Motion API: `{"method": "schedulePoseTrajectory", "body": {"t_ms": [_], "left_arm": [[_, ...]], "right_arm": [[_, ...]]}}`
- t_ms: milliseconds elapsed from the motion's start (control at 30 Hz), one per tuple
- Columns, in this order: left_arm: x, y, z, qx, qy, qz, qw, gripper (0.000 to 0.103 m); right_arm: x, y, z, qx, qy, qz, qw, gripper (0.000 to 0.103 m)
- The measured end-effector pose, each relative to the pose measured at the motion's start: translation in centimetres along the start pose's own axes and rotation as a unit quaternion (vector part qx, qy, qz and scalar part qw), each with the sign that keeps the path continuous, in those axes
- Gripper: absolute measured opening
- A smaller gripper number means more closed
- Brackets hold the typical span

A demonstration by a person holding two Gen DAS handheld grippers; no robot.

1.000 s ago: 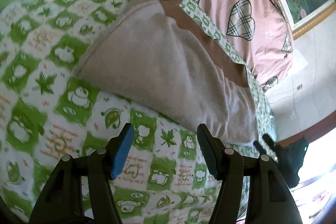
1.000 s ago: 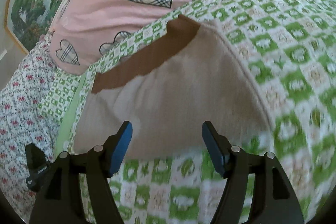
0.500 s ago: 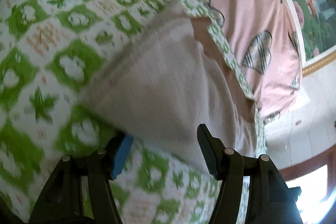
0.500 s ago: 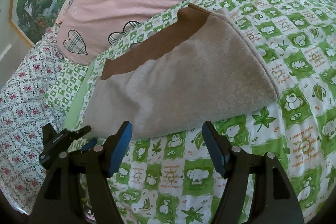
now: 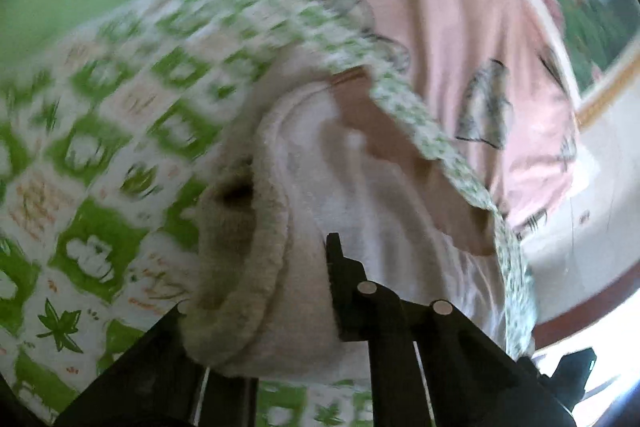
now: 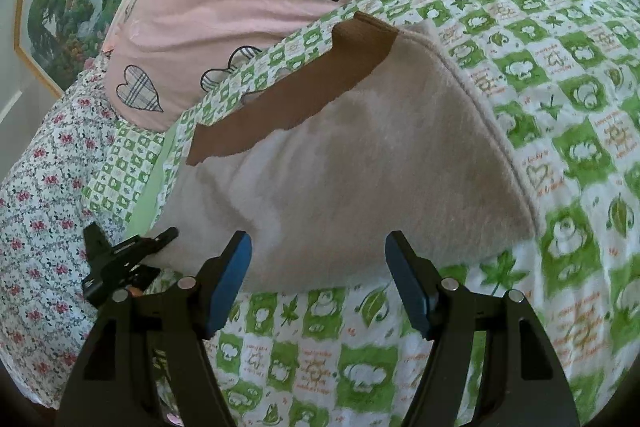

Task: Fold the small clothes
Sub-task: 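Grasp the folded sweater edge with the left gripper while the right gripper grasps it too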

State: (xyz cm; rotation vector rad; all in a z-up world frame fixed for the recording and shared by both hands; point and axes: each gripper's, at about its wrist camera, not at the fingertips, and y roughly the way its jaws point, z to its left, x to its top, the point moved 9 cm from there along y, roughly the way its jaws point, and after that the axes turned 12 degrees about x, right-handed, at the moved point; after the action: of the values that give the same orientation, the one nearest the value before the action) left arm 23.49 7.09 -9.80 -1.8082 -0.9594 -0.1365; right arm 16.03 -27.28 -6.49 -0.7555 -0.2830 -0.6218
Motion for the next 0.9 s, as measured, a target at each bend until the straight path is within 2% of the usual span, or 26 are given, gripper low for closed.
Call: {"method": "schedulePoseTrajectory", "body": {"t_ms": [100,200,333,433,533,633,833,900], "left_arm": [[0.2,-2.2,-4.3,-0.024,0.055,-0.023,0.9979,0.007],[-0.6,-3.6,-9.6,-0.053,0.116,-0.031,0.9913,0.007],[-3.3,-3.4,-16.2,-0.076,0.198,-0.025,0.977,0.007],[-5.7,-1.9,-19.0,-0.083,0.234,-0.007,0.9686,0.007],[-7.8,-0.1,-20.2,-0.084,0.253,0.015,0.9637,0.007],[-9.1,1.3,-20.6,-0.08,0.268,0.029,0.9596,0.007],[-9.2,1.6,-20.5,-0.084,0.272,0.034,0.958,0.007],[-9.4,1.6,-20.8,-0.082,0.277,0.034,0.9568,0.007]], "right_arm": [[1.3,-0.3,-0.8,0.0,0.003,-0.005,1.0,0.07],[2.7,-0.7,-1.4,0.013,0.011,-0.003,1.0,0.07],[4.8,-1.0,-2.0,0.033,0.017,0.005,0.999,0.07],[6.2,-0.3,-2.1,0.07,0.042,0.017,0.997,0.07],[7.2,1.3,-1.4,0.117,0.064,0.04,0.99,0.072],[7.9,4.5,0.3,0.166,0.065,0.076,0.981,0.079],[8.7,12.4,2.4,0.192,0.072,0.139,0.969,0.08],[9.3,14.9,3.3,0.198,0.069,0.148,0.966,0.08]]}}
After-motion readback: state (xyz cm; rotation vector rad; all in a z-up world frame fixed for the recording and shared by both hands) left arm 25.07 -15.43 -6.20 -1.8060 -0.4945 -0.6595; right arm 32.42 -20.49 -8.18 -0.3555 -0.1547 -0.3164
